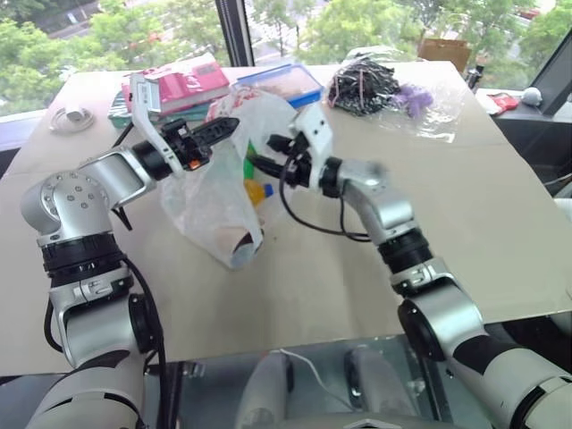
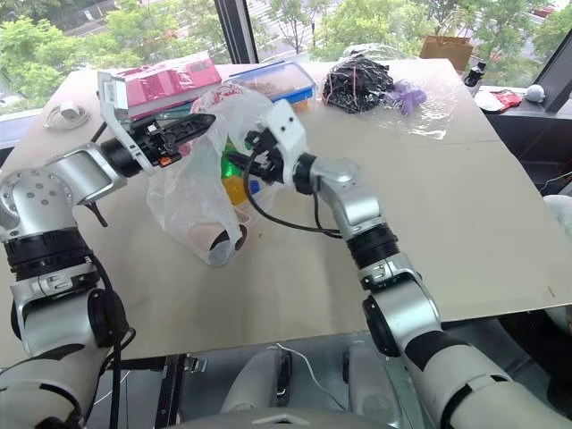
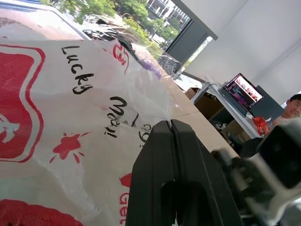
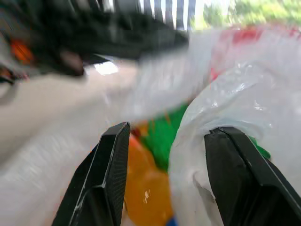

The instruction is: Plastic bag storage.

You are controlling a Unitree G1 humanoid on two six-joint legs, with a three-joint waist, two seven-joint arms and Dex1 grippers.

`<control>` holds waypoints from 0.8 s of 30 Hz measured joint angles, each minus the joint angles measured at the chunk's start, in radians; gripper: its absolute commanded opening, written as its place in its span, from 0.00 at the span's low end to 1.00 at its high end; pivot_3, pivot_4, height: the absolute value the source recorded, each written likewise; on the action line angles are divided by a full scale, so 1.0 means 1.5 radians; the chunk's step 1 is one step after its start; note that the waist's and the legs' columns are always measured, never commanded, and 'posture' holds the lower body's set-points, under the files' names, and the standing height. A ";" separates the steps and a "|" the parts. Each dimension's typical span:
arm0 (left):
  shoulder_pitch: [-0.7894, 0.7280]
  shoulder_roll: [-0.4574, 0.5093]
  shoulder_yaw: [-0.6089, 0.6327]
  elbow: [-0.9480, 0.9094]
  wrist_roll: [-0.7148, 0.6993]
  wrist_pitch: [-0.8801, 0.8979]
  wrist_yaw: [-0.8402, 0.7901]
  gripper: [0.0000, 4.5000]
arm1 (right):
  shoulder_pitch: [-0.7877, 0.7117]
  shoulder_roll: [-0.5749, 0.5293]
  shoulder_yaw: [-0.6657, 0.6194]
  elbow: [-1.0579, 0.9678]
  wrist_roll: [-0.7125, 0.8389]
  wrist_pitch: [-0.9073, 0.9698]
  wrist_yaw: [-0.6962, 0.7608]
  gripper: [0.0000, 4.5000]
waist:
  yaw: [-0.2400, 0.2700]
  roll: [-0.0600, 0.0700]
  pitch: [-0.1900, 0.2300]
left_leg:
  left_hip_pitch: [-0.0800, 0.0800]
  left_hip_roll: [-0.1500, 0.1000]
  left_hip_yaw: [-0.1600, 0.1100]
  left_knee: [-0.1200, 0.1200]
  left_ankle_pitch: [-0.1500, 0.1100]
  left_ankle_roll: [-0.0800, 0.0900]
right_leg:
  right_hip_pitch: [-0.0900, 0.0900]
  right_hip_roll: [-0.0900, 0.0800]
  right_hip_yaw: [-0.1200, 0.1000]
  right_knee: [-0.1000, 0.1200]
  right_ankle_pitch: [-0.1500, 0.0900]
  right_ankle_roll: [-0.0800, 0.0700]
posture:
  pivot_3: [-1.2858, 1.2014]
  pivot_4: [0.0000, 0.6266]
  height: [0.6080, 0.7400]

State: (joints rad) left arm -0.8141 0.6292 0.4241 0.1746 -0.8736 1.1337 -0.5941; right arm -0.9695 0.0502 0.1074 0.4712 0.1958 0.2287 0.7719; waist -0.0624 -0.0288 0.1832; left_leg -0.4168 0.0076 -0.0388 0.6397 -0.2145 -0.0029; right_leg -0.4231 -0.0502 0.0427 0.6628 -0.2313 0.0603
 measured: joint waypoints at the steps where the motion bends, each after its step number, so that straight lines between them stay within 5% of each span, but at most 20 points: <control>1: -0.003 0.000 0.002 0.007 -0.005 0.000 0.000 0.00 | 0.005 -0.006 -0.008 -0.010 0.014 0.008 0.007 0.56 | 0.000 0.000 0.000 | 0.000 0.000 0.000 0.000 0.000 0.000 | 0.000 0.000 0.000 0.000 0.000 0.000 | 0.52 0.24 1.00; 12: -0.021 0.031 -0.003 0.034 -0.021 0.009 -0.039 0.00 | 0.024 0.000 -0.092 -0.161 0.231 0.229 0.015 0.56 | 0.000 0.000 0.000 | 0.000 0.000 0.000 0.000 0.000 0.000 | 0.000 0.000 0.000 0.000 0.000 0.000 | 0.52 0.24 1.00; 22: -0.004 0.035 -0.010 -0.027 -0.022 0.007 -0.037 0.00 | 0.016 -0.024 0.028 -0.055 0.101 0.171 -0.011 0.56 | 0.001 0.000 0.000 | 0.000 0.000 0.001 0.000 0.000 0.000 | 0.000 0.000 0.000 0.000 0.000 0.000 | 0.52 0.24 1.00; 24: 0.002 0.039 -0.010 -0.031 -0.021 0.006 -0.038 0.11 | -0.002 -0.023 0.030 -0.005 0.067 0.137 -0.034 0.57 | 0.001 0.000 0.000 | 0.000 0.000 0.001 0.000 0.000 0.000 | 0.000 0.000 0.000 0.000 0.000 0.000 | 0.52 0.24 1.00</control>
State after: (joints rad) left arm -0.8118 0.6872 0.4095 0.1281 -0.9055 1.1429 -0.6506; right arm -0.9730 0.0159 0.1528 0.4637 0.2962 0.4344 0.7212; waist -0.0612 -0.0286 0.1834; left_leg -0.4168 0.0076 -0.0378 0.6393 -0.2145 -0.0028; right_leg -0.4236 -0.0500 0.0431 0.6628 -0.2313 0.0603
